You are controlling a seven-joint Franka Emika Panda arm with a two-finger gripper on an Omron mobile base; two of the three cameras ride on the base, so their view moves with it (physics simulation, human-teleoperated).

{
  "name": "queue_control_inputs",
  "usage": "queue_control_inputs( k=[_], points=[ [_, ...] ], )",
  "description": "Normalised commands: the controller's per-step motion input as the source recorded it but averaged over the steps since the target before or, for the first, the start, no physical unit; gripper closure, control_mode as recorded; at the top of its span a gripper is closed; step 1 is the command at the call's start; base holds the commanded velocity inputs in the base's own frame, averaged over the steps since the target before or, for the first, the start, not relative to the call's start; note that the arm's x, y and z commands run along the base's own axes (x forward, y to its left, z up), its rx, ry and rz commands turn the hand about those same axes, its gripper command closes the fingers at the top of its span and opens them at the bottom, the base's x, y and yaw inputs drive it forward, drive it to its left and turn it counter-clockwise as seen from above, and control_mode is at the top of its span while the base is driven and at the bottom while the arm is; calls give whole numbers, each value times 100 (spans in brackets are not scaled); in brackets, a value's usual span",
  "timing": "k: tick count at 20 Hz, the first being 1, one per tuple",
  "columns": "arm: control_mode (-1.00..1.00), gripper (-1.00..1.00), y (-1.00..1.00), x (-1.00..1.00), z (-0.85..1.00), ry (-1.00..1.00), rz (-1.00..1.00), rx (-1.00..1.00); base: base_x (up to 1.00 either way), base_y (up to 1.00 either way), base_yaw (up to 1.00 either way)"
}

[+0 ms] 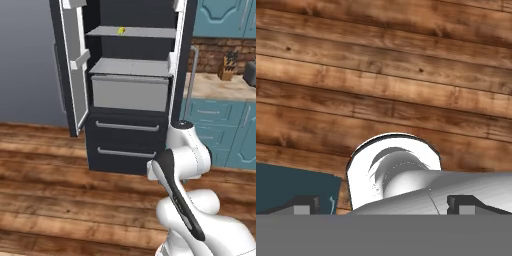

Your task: Gather the cucumber and corn from the fridge and place them on a tray on the dining counter. Then gather the chicken drumstick and steak from the fridge and place them on the other tray.

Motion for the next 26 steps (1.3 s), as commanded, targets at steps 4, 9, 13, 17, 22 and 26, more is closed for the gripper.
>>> queue_control_inputs(
  k=[4,9,13,17,22,26],
  points=[
    [100,-100,0,0,0,0,0,0,100,45,0],
    [100,-100,0,0,0,0,0,0,100,0,-11],
    [100,-100,0,0,0,0,0,0,100,27,-7],
    [100,-100,0,0,0,0,0,0,100,61,-26],
    [100,-100,0,0,0,0,0,0,99,25,-34],
    [100,-100,0,0,0,0,0,0,63,11,-40]
  ],
)
